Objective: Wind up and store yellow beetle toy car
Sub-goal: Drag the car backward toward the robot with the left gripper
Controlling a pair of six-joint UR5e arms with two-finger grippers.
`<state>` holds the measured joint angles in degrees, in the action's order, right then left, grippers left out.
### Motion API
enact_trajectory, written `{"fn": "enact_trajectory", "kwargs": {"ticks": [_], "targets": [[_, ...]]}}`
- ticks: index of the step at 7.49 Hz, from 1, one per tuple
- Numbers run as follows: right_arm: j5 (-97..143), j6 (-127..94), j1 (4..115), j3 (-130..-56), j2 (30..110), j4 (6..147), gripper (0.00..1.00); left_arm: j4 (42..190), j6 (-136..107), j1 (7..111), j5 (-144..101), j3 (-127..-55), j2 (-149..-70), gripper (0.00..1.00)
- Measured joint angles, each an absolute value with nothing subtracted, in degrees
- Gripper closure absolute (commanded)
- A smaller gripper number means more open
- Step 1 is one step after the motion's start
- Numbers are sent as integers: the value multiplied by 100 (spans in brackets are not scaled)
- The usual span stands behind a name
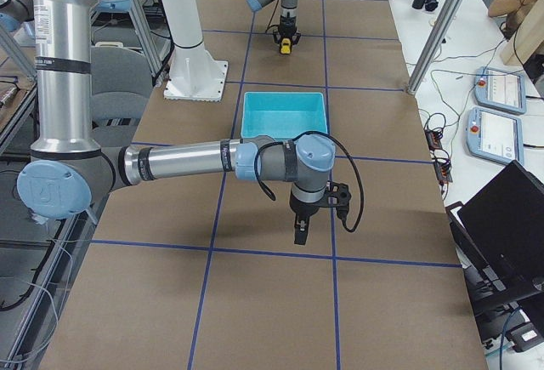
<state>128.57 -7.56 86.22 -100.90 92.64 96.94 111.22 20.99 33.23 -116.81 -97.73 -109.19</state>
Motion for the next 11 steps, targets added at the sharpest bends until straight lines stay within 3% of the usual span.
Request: {"fn": "enact_trajectory", "kwargs": {"ticks": [11], "targets": [[12858, -756, 8622, -10087, 9175, 9694, 0, 11884, 2002, 3484, -11768, -9931, -10315, 100]]}}
